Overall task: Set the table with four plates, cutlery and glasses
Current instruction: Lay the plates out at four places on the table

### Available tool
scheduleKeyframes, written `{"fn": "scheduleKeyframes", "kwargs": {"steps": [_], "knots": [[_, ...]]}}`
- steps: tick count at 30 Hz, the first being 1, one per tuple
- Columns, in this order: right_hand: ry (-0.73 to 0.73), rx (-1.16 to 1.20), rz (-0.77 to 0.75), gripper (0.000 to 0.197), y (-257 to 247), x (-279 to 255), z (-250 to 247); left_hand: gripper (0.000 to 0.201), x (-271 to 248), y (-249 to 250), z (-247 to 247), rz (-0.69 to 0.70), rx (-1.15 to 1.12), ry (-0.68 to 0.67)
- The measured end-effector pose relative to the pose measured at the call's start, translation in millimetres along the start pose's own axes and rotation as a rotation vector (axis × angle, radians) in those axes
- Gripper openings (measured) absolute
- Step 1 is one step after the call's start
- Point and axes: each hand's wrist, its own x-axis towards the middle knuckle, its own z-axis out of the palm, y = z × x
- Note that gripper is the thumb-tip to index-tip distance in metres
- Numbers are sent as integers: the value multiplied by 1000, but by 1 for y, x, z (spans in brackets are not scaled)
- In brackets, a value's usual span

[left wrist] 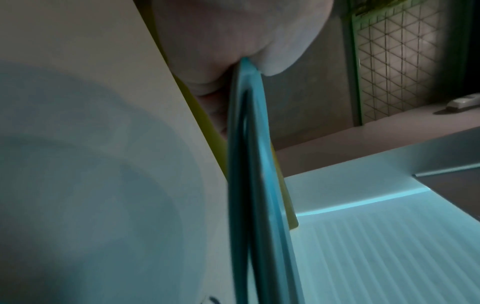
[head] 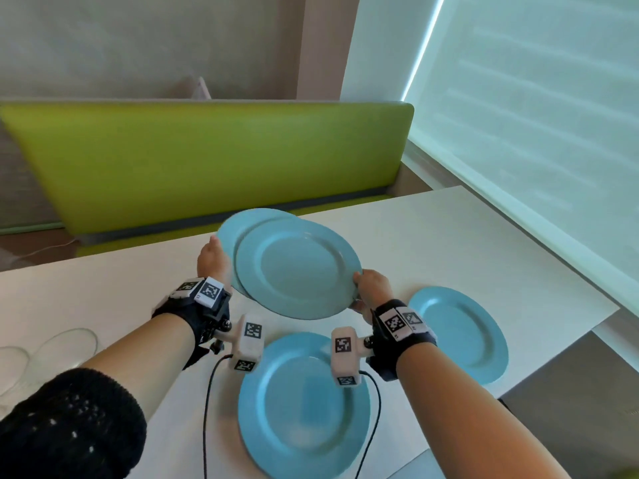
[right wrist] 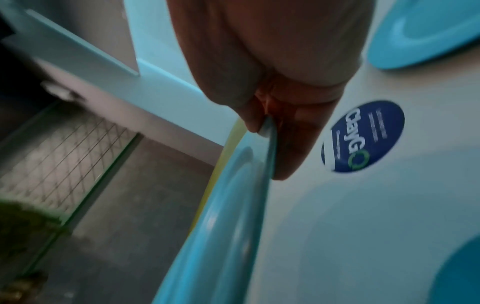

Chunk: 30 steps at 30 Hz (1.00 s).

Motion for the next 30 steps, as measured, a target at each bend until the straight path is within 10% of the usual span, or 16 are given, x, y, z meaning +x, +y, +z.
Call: {"fn": "scheduleKeyframes", "kwargs": {"steps": [15,30], "knots": [[77,381,174,33,4,14,78,50,74,9,-99,-44,-71,452],[-26,241,304,35,25,41,134,52,98,-11,-104,-107,-159,439]]}}
